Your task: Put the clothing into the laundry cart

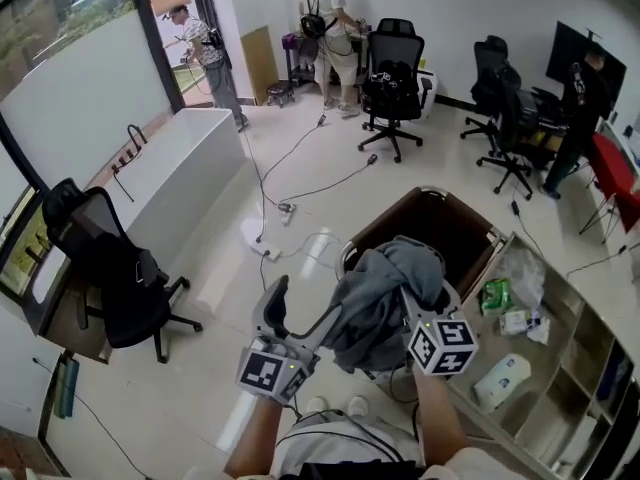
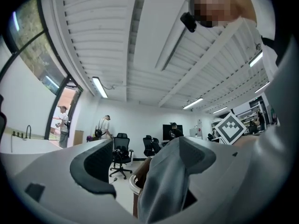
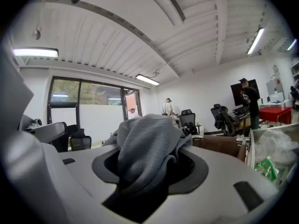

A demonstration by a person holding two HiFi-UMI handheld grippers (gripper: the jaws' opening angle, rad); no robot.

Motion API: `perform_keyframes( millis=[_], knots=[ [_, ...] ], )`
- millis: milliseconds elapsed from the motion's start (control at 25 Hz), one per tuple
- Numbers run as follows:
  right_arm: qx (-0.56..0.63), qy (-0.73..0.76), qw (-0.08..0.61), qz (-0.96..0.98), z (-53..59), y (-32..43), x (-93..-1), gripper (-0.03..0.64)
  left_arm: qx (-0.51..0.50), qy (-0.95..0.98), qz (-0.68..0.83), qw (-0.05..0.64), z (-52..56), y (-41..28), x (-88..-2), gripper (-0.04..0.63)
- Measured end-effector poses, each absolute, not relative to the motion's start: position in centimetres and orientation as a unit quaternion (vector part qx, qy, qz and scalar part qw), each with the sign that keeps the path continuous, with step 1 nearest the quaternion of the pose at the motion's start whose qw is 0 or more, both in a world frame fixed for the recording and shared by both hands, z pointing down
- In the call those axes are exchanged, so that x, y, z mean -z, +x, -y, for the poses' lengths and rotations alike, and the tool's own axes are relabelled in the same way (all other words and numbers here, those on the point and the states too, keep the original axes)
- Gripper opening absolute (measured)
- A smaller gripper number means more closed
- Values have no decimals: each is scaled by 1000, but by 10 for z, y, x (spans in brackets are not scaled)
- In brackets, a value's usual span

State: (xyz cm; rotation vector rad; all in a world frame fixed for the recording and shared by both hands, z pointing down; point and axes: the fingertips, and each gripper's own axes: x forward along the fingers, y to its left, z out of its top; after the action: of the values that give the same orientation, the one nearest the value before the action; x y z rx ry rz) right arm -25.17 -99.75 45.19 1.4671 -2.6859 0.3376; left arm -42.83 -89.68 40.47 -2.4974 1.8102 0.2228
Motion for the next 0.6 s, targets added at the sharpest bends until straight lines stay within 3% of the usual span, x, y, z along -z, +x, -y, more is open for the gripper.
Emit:
perform_keyframes(
  millis=[40, 160, 600],
  knots=[
    [-117, 488, 30, 864, 1002, -246, -455, 269, -74, -813, -577, 17, 901, -424, -401, 417],
    [-133, 507, -7, 852, 1007, -234, -445, 462, -77, -828, -555, 11, 915, -419, -404, 417],
    [-168, 545, 14, 822, 997, -188, -460, 462, -80, -849, -523, 8, 945, -412, -425, 417]
  ],
)
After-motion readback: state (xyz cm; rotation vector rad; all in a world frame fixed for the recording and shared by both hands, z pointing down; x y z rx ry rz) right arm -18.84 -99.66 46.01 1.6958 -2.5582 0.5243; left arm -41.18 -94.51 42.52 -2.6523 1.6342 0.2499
